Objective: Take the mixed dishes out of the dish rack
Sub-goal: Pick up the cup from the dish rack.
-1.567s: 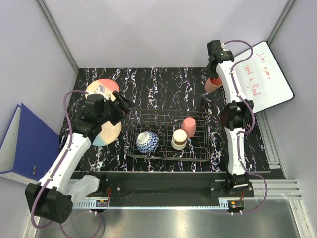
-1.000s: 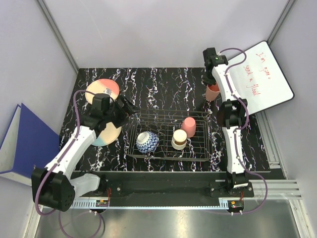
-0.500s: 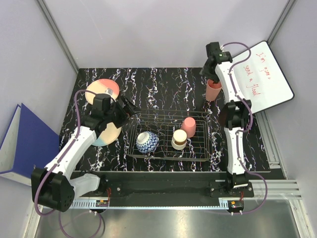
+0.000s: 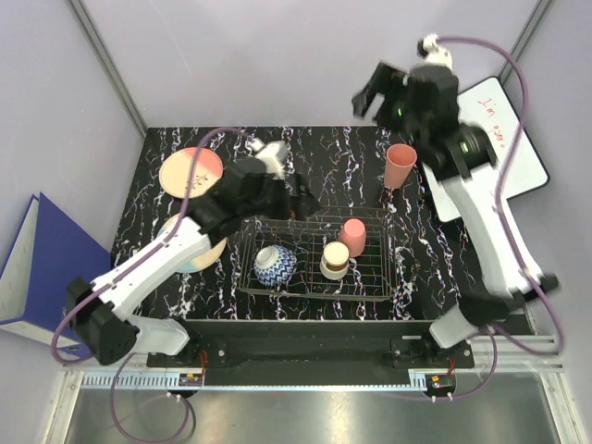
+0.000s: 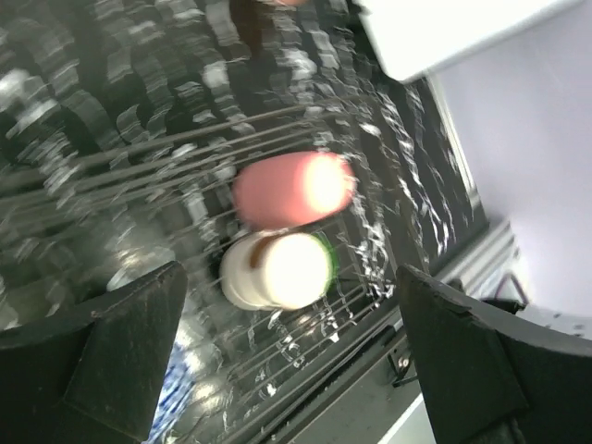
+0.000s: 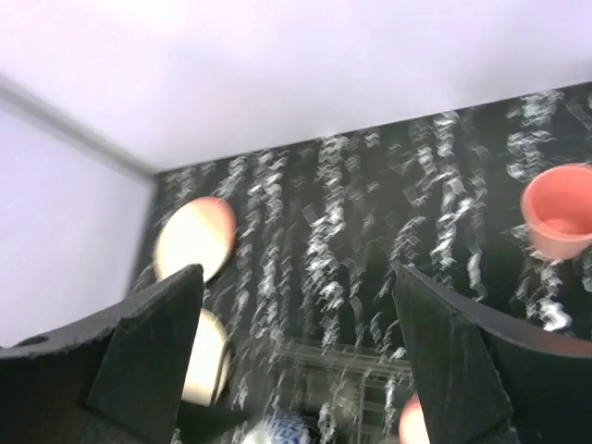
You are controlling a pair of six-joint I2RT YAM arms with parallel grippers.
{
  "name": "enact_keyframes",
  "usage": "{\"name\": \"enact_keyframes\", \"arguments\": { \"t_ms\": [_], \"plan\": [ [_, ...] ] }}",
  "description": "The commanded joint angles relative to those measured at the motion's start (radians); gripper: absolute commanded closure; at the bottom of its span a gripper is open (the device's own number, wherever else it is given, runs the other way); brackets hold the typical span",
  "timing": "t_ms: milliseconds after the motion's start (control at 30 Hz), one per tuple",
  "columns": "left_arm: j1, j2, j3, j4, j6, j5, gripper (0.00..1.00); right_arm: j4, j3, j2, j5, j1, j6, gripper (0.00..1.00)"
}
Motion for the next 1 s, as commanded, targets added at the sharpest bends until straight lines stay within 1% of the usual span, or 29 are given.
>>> {"name": "enact_keyframes", "arguments": {
  "t_ms": [0, 33, 67, 100, 167, 200, 367, 400, 500, 700, 867, 967],
  "plan": [
    [-0.114, 0.14, 0.122, 0.039, 0.215, -0.093, 0.01, 0.32, -0.439, -0.35, -0.073, 0.011, 0.023, 0.08],
    [-0.136, 0.195, 0.157, 0.042, 0.254, -0.096, 0.01, 0.383, -0.612, -0.409, -0.099, 0.011, 0.025, 0.08],
    [-0.145, 0.221, 0.175, 0.042, 0.272, -0.096, 0.01, 0.444, -0.673, -0.459, -0.111, 0.011, 0.037, 0.07],
    [-0.153, 0.272, 0.214, 0.039, 0.289, -0.099, 0.01, 0.447, -0.714, -0.528, -0.124, 0.012, 0.038, 0.06],
    [-0.176, 0.317, 0.248, 0.029, 0.323, -0.105, 0.01, 0.422, -0.787, -0.582, -0.132, 0.011, 0.038, 0.06],
    [-0.184, 0.358, 0.278, 0.028, 0.331, -0.127, 0.01, 0.414, -0.828, -0.634, -0.139, 0.011, 0.041, 0.06],
    [-0.242, 0.49, 0.373, 0.008, 0.341, -0.19, 0.01, 0.381, -0.916, -0.76, -0.148, 0.011, 0.048, 0.05],
    [-0.248, 0.533, 0.402, 0.008, 0.341, -0.2, 0.01, 0.379, -0.942, -0.771, -0.15, 0.011, 0.049, 0.05],
    [-0.266, 0.594, 0.452, 0.011, 0.323, -0.222, 0.01, 0.378, -0.985, -0.808, -0.158, 0.011, 0.057, 0.05],
    [-0.27, 0.647, 0.479, 0.017, 0.292, -0.205, 0.01, 0.373, -1.037, -0.851, -0.148, 0.011, 0.057, 0.05],
    [-0.271, 0.66, 0.444, 0.019, 0.26, -0.2, 0.01, 0.378, -1.051, -0.84, -0.15, 0.011, 0.061, 0.05],
    [-0.271, 0.665, 0.427, 0.019, 0.257, -0.196, 0.05, 0.382, -1.063, -0.842, -0.151, 0.011, 0.069, 0.05]
  ]
}}
